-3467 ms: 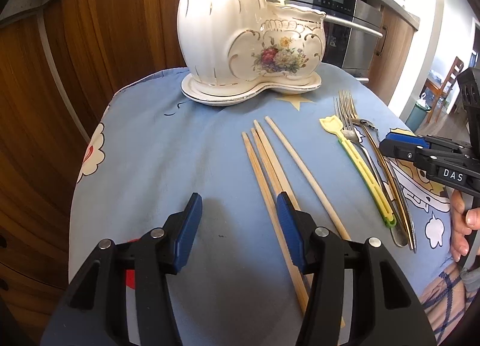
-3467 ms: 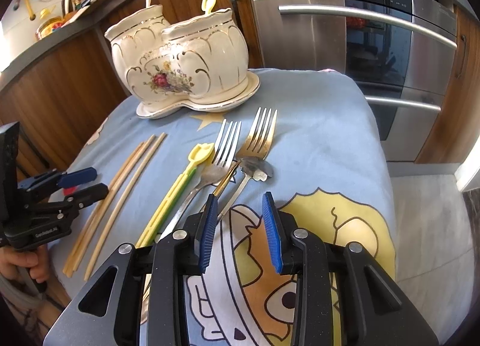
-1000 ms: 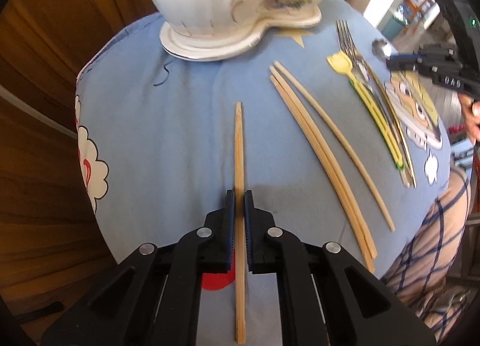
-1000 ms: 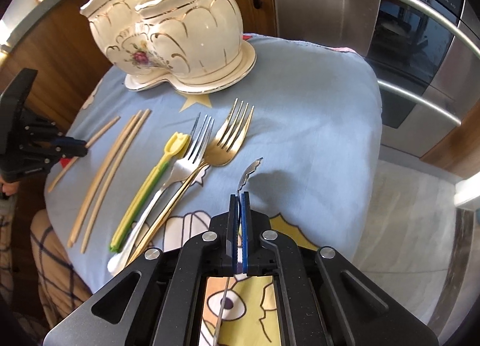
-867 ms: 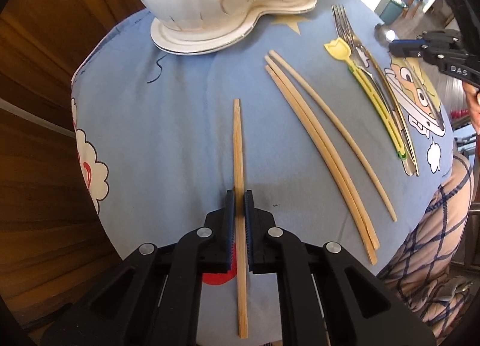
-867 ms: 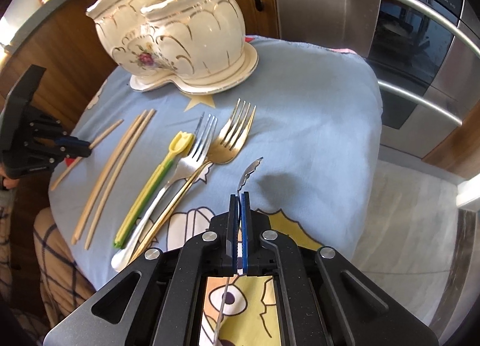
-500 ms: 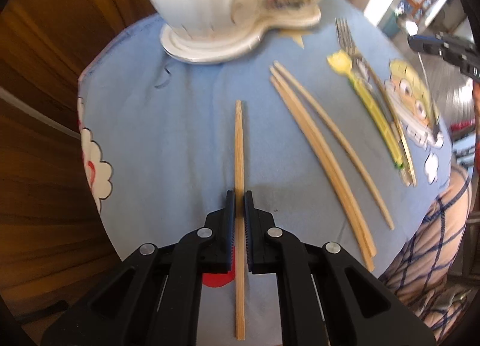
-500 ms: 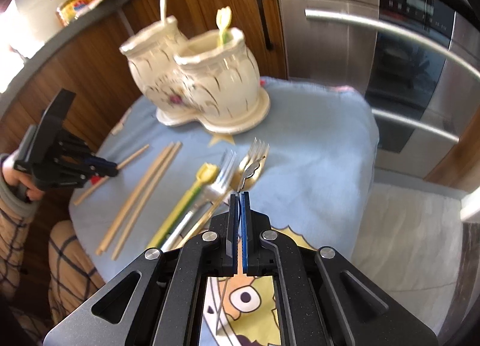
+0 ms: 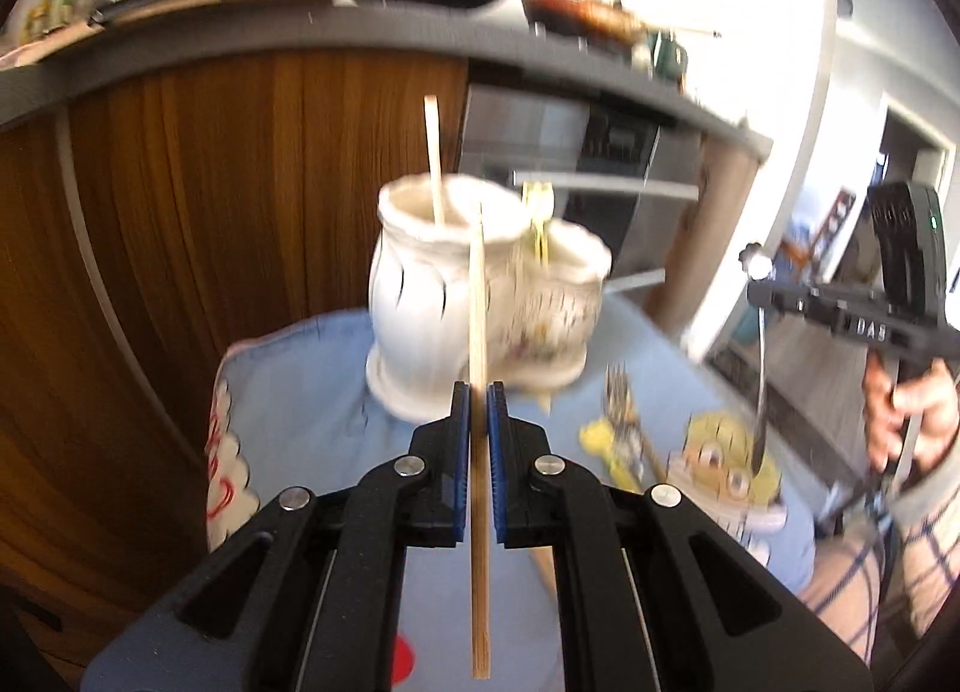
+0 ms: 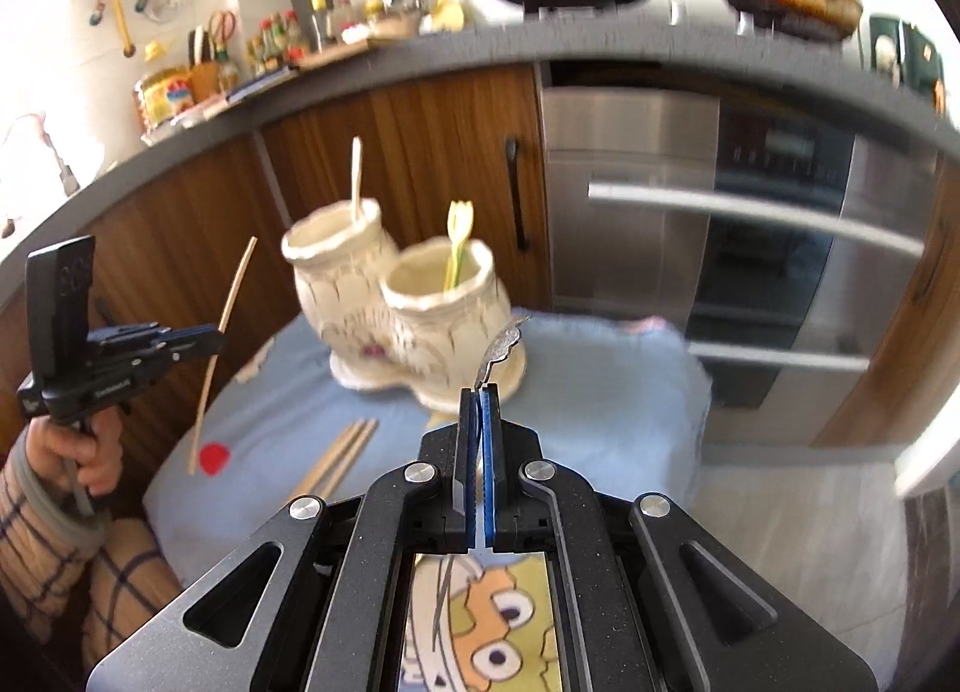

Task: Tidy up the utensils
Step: 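Carry the chopstick with the left tool while the right tool carries the spoon to the holder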

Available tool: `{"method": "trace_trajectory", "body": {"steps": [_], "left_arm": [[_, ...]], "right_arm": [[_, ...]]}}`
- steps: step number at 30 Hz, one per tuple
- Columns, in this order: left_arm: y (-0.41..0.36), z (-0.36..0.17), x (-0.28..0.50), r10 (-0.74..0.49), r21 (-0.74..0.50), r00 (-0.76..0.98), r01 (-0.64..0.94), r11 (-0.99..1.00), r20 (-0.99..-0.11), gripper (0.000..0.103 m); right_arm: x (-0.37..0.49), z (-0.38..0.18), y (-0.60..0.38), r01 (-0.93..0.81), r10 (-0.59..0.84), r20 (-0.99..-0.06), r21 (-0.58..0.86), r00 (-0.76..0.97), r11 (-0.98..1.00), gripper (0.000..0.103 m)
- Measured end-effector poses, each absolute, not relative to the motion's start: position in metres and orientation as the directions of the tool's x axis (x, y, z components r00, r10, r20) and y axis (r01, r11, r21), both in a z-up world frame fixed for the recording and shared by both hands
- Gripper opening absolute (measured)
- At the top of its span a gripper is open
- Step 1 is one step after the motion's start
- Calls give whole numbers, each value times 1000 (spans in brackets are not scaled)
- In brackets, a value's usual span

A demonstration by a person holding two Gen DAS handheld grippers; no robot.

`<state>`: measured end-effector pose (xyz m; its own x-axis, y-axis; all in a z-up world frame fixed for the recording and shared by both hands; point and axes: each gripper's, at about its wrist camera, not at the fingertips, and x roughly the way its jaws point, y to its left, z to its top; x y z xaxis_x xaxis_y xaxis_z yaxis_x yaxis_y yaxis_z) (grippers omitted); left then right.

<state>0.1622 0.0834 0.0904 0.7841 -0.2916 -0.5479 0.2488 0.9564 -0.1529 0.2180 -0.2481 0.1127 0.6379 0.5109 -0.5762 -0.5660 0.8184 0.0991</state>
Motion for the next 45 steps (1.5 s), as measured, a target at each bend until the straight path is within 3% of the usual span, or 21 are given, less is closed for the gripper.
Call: {"method": "trace_trajectory", "body": {"steps": [13, 23, 35, 45], "left_arm": [[75, 140, 162, -258, -233, 944, 209, 950, -204, 6], [76, 180, 187, -189, -214, 982, 184, 959, -5, 6], [77, 178, 225, -130, -213, 990, 137, 967, 49, 6], [72, 138, 247, -102, -170, 991, 87, 982, -83, 6]], "right_arm": [[214, 146, -212, -532, 519, -278, 33, 808, 846, 3], [240, 169, -189, -552, 551, -147, 39, 821, 833, 3], [279, 167, -183, -523, 531, -94, 91, 842, 847, 3], [287, 139, -158, -497, 485, -169, -34, 858, 867, 3]]}}
